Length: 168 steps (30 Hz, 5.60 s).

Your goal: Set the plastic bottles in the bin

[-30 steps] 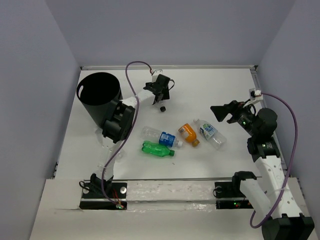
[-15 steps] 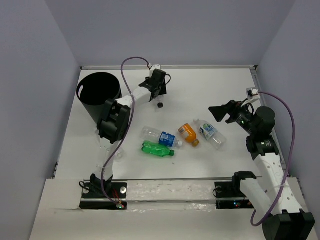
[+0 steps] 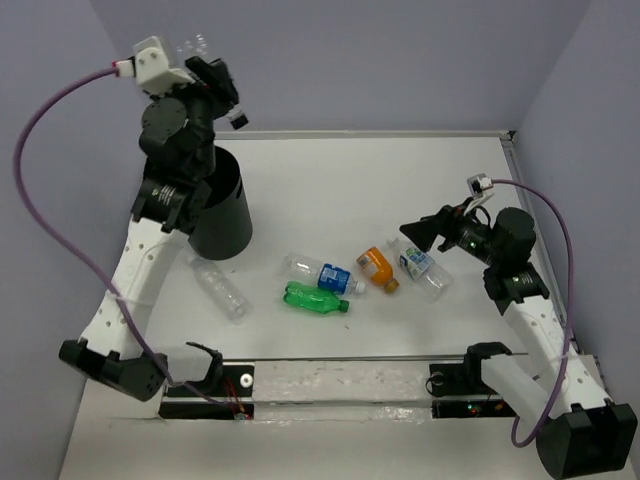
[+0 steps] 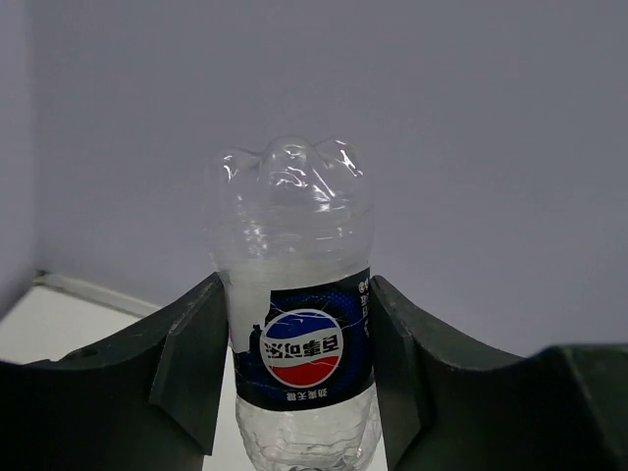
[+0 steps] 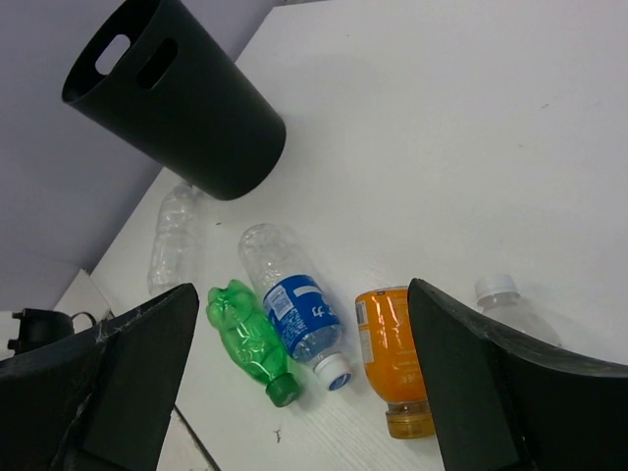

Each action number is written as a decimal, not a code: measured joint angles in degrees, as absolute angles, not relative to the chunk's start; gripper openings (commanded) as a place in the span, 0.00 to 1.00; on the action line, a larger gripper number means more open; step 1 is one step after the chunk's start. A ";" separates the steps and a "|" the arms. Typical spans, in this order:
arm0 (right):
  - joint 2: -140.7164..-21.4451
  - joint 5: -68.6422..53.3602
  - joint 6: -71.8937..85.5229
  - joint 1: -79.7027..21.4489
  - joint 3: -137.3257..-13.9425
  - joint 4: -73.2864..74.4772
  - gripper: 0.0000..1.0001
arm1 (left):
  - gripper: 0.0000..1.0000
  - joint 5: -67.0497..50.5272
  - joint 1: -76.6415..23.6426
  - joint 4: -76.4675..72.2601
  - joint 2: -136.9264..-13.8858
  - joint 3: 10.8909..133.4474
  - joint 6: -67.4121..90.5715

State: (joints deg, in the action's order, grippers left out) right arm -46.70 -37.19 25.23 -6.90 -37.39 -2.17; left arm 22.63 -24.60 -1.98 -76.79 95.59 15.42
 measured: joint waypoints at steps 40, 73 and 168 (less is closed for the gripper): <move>-107.68 4.10 16.93 -68.05 -80.86 -4.73 1.00 | 0.99 4.01 -8.58 6.37 -42.02 66.22 23.55; -133.16 13.82 17.56 -71.68 -101.38 -3.79 0.36 | 0.99 -5.06 -11.60 21.34 -30.94 59.94 21.71; -73.82 18.90 20.23 -28.05 -47.35 27.07 1.00 | 0.98 -10.83 -28.42 13.08 -32.21 30.22 35.83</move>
